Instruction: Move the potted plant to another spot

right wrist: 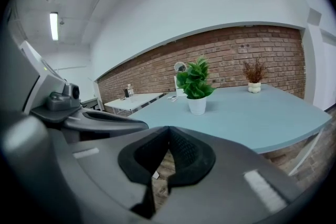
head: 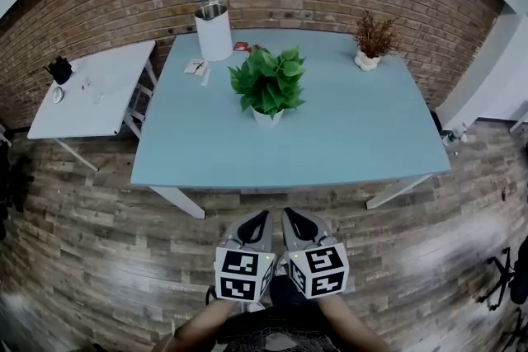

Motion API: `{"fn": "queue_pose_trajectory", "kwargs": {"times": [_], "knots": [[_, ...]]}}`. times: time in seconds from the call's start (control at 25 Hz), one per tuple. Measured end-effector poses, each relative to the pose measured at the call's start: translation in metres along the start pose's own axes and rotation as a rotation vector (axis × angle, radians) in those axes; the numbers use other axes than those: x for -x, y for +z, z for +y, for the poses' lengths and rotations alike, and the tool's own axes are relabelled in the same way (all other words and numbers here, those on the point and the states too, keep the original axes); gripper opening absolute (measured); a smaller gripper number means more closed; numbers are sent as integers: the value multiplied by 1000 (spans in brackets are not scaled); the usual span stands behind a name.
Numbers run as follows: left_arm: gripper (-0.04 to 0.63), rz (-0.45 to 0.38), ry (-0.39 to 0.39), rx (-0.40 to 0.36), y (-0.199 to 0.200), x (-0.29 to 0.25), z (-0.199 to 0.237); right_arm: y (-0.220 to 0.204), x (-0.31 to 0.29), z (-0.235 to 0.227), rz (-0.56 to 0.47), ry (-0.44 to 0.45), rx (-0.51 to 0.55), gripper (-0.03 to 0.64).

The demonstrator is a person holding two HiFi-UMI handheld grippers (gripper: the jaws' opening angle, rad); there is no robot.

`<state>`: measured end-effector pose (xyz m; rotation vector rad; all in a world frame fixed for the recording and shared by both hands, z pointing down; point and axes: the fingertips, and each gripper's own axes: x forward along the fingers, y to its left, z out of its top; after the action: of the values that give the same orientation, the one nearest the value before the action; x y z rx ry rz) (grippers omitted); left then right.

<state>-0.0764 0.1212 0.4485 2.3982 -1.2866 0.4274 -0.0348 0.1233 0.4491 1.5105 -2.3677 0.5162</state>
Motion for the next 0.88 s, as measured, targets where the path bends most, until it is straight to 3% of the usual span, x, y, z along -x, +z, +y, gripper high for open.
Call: {"fn": "queue_pose_trajectory", "kwargs": {"times": [0.88], "knots": [[3, 20, 119, 50, 45, -102, 34, 32, -85, -74, 31, 111, 9, 6]]}}
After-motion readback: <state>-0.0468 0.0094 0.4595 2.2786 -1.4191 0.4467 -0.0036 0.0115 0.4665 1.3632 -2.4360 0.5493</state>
